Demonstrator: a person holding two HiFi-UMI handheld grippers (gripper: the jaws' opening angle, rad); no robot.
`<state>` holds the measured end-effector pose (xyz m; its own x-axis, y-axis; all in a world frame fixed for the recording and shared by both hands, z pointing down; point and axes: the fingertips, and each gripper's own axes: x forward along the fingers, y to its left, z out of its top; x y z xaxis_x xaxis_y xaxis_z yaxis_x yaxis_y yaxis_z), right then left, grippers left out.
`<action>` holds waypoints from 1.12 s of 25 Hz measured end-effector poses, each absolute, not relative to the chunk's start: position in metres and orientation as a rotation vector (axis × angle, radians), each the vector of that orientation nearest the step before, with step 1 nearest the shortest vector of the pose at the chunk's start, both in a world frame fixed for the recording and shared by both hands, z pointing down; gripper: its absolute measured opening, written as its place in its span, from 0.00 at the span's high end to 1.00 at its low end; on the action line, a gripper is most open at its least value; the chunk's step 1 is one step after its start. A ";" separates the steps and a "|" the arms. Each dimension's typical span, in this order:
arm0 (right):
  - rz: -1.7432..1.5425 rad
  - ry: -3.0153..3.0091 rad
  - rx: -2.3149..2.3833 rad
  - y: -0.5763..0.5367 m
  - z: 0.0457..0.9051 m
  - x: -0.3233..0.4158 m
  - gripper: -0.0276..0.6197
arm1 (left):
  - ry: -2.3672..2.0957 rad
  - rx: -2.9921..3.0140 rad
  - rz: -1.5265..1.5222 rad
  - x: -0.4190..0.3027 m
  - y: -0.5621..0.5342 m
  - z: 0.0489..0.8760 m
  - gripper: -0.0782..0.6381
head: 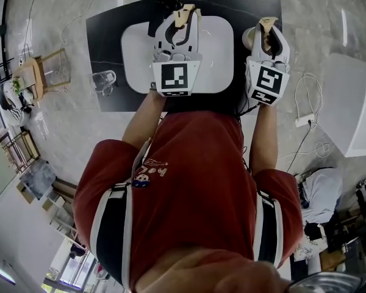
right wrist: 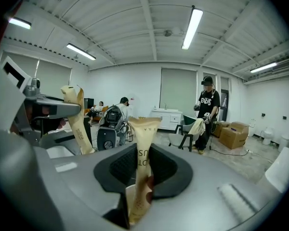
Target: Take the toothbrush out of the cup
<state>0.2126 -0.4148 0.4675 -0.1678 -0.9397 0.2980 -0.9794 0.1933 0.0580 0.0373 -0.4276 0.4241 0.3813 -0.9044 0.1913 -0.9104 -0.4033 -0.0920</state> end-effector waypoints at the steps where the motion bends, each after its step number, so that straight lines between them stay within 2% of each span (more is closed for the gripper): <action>1: 0.200 -2.201 1.837 -0.413 0.463 0.213 0.84 | -1.704 2.590 0.318 0.035 -0.425 0.421 0.83; 18: -0.071 -2.191 1.912 -0.367 0.386 0.181 0.84 | -1.811 2.613 0.045 -0.024 -0.372 0.353 0.83; 28: -0.152 -2.301 1.869 -0.348 0.357 0.124 0.84 | -1.945 2.550 -0.010 -0.087 -0.341 0.337 0.83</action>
